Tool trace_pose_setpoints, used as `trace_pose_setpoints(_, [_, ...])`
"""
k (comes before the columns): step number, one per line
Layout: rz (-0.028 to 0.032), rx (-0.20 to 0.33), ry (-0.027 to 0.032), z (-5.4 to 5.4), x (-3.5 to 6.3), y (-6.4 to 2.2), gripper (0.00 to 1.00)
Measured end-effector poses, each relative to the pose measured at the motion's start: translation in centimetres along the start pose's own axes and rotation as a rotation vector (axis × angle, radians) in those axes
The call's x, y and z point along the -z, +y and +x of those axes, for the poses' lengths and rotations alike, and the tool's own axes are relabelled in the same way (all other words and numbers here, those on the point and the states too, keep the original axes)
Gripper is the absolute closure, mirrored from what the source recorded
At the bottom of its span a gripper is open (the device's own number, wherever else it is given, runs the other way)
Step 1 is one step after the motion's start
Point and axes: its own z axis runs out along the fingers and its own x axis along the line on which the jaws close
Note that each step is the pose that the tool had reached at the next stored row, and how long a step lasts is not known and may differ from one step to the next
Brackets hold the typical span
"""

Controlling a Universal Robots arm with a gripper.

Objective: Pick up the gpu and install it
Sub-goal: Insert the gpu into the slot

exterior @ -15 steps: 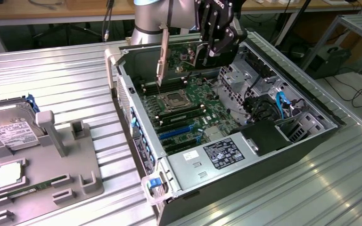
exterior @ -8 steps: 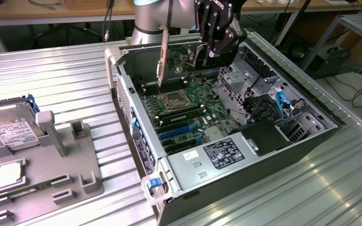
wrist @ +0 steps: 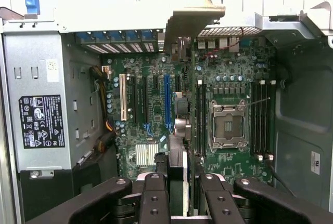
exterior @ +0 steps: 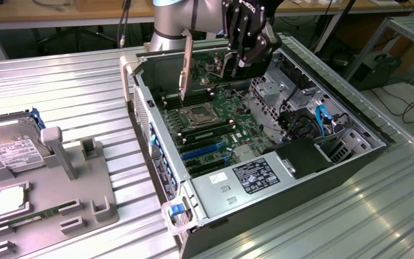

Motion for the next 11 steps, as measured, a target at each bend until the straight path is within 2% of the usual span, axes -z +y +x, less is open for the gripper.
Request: trace_pose_setpoints(11, [0.0000,0.000,-0.0001,0.00,-0.34,-0.02,0.72])
